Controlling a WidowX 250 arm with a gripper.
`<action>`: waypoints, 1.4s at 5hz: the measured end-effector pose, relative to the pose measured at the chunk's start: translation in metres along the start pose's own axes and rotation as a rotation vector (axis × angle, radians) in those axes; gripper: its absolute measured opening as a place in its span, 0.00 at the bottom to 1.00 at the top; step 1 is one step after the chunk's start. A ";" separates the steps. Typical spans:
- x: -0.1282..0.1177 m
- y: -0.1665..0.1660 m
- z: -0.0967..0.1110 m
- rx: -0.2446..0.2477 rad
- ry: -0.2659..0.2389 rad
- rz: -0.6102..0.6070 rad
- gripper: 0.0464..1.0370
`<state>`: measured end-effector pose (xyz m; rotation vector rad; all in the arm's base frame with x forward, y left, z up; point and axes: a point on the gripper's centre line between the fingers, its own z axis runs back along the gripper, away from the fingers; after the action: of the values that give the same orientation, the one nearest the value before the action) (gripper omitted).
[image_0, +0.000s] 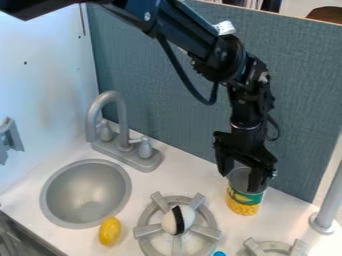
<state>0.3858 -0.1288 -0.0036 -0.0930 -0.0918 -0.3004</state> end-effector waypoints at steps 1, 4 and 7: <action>-0.011 0.002 -0.018 0.001 0.047 0.006 0.96; -0.009 -0.025 -0.032 0.056 -0.049 -0.056 0.96; 0.037 -0.019 -0.019 0.140 -0.028 0.015 0.96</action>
<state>0.4167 -0.1598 -0.0175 0.0414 -0.1398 -0.2772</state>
